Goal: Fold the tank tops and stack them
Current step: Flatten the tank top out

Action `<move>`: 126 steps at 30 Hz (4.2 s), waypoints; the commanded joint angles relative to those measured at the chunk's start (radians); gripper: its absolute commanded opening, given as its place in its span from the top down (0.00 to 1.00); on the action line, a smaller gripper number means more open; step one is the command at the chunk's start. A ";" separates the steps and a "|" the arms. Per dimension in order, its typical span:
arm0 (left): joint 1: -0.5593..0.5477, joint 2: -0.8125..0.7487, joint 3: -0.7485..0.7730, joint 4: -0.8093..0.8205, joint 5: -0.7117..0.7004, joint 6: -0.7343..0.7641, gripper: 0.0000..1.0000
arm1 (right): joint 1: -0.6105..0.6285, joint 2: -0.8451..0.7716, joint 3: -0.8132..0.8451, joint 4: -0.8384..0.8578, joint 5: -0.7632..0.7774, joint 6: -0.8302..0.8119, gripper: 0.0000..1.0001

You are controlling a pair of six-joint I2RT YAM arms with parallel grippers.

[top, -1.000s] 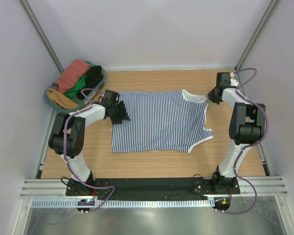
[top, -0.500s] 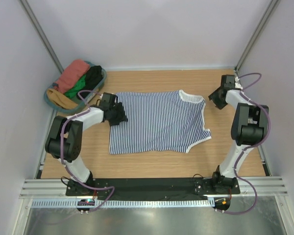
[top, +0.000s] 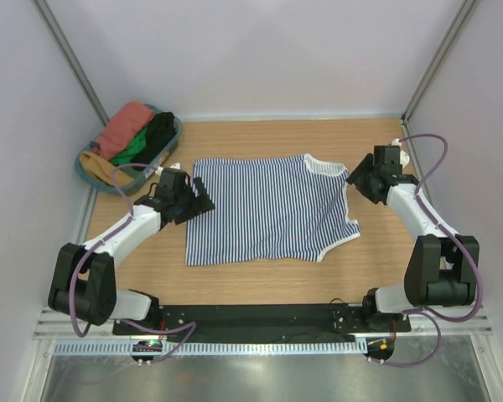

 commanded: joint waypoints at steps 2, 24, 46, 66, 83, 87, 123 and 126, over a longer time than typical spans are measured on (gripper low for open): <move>-0.003 -0.103 -0.028 -0.093 -0.085 -0.047 0.20 | 0.062 -0.029 -0.009 -0.035 -0.045 -0.025 0.32; 0.000 -0.007 -0.066 -0.135 -0.166 -0.093 0.28 | 0.250 0.112 -0.084 -0.075 0.180 0.116 0.39; 0.081 0.487 0.380 -0.130 -0.142 -0.038 0.99 | 0.101 0.535 0.412 -0.152 0.167 0.038 0.87; -0.005 -0.130 -0.101 -0.107 0.068 -0.093 0.34 | 0.199 -0.194 -0.192 -0.052 -0.019 -0.014 0.47; -0.022 -0.115 -0.177 -0.044 -0.016 -0.088 0.40 | 0.233 -0.112 -0.331 0.156 -0.058 -0.042 0.45; -0.020 -0.079 -0.167 -0.023 -0.021 -0.085 0.44 | 0.233 -0.032 -0.310 0.207 -0.062 -0.044 0.49; -0.020 0.104 -0.040 -0.003 -0.085 -0.062 0.78 | 0.257 0.012 -0.390 0.374 -0.105 -0.047 0.99; -0.022 0.130 -0.035 0.002 -0.077 -0.053 0.99 | 0.257 -0.009 -0.396 0.367 -0.107 -0.048 0.99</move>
